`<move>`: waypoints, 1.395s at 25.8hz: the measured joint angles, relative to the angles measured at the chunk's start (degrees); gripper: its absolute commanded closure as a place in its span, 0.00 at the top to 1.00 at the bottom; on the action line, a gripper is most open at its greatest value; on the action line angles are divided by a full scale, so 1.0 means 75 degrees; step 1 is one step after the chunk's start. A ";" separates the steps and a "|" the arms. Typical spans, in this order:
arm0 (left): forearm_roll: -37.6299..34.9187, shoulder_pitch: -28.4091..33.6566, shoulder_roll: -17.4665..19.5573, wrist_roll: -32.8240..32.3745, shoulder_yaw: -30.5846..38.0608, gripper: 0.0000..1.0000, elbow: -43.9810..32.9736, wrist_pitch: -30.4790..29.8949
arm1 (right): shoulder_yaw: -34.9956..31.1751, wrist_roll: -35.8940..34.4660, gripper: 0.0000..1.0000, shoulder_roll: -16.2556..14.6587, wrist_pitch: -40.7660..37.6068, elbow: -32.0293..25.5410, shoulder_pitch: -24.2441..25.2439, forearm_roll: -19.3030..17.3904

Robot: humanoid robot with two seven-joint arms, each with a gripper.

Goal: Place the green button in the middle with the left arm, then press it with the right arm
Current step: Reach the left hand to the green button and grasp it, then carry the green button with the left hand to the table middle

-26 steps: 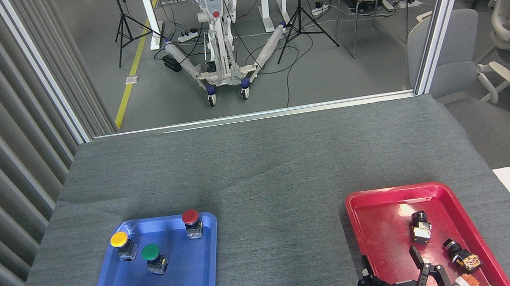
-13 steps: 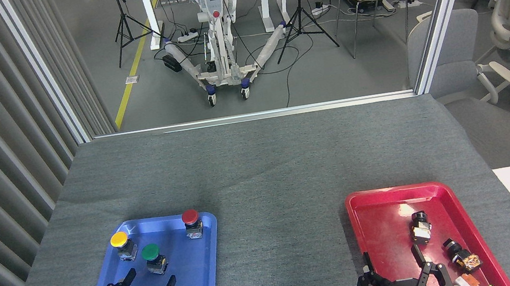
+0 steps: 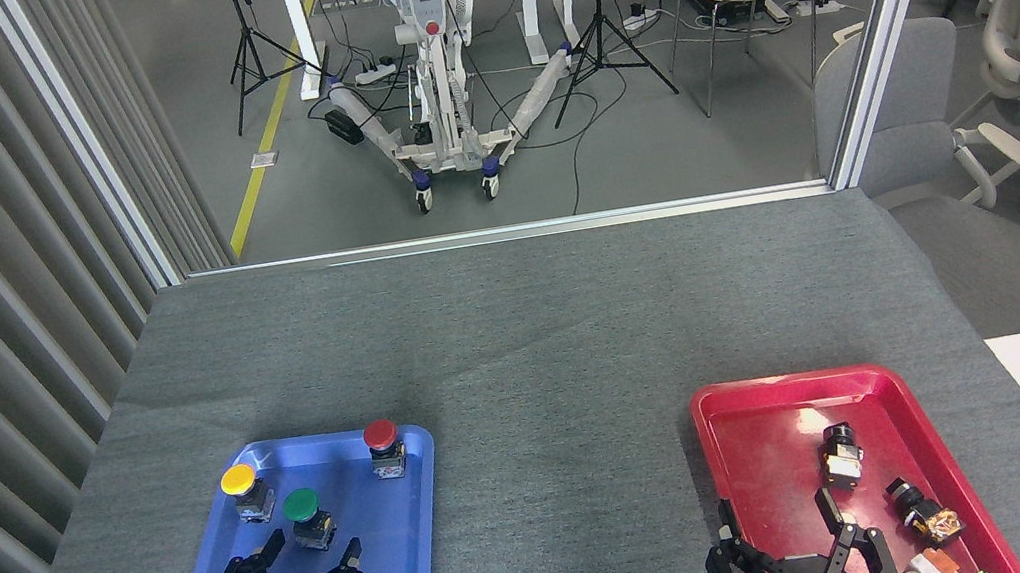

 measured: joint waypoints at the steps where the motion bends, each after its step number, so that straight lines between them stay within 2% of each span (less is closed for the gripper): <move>1: 0.0010 -0.0064 -0.0021 0.0000 -0.0001 0.93 0.0090 0.0000 | 0.0003 0.0003 1.00 -0.0002 0.0003 -0.0002 -0.0001 -0.0002; 7: 0.0060 -0.0302 -0.0059 0.0008 0.0008 0.87 0.0409 0.0125 | 0.0007 -0.0060 1.00 -0.0037 0.0007 -0.0027 -0.0138 -0.0006; 9: 0.0070 -0.0339 -0.0062 0.0023 0.0008 0.79 0.0468 0.0189 | -0.0008 -0.0063 1.00 -0.0050 0.0003 -0.0032 -0.0192 -0.0006; 11: 0.0074 -0.0354 -0.0054 0.0045 0.0009 0.58 0.0496 0.0241 | -0.0029 -0.0068 1.00 -0.0068 0.0001 -0.0032 -0.0219 -0.0005; 13: 0.0066 -0.0355 -0.0036 0.0074 0.0003 0.27 0.0500 0.0241 | -0.0042 -0.0079 1.00 -0.0125 -0.0004 -0.0027 -0.0227 -0.0002; 15: 0.0031 -0.0325 0.0010 0.0107 -0.0013 0.06 0.0496 0.0172 | -0.0045 -0.0119 1.00 -0.0188 -0.0004 -0.0027 -0.0224 0.0004; 16: 0.0014 -0.0309 0.0042 0.0135 -0.0031 0.00 0.0502 0.0098 | -0.0044 -0.0133 1.00 -0.0210 -0.0005 -0.0029 -0.0219 0.0012; 24: -0.0020 -0.0271 0.0220 0.0881 -0.0092 0.00 0.0372 -0.0669 | -0.0048 -0.0188 1.00 -0.0218 0.0020 -0.0044 -0.0406 0.0024; 28: -0.0025 -0.0100 0.0208 0.1049 -0.0315 0.00 -0.0489 -0.1388 | -0.0032 -0.0204 1.00 -0.0211 0.0039 -0.0040 -0.0413 0.0024; 32: -0.0055 -0.0161 0.0048 0.0963 -0.1620 0.00 -0.1258 -0.1562 | -0.0013 -0.0207 1.00 -0.0182 0.0055 -0.0044 -0.0410 0.0033; 36: -0.0085 -0.0895 -0.0603 0.0587 -0.3062 0.00 -0.0796 -0.1380 | -0.0012 -0.0209 1.00 -0.0168 0.0063 -0.0054 -0.0441 0.0041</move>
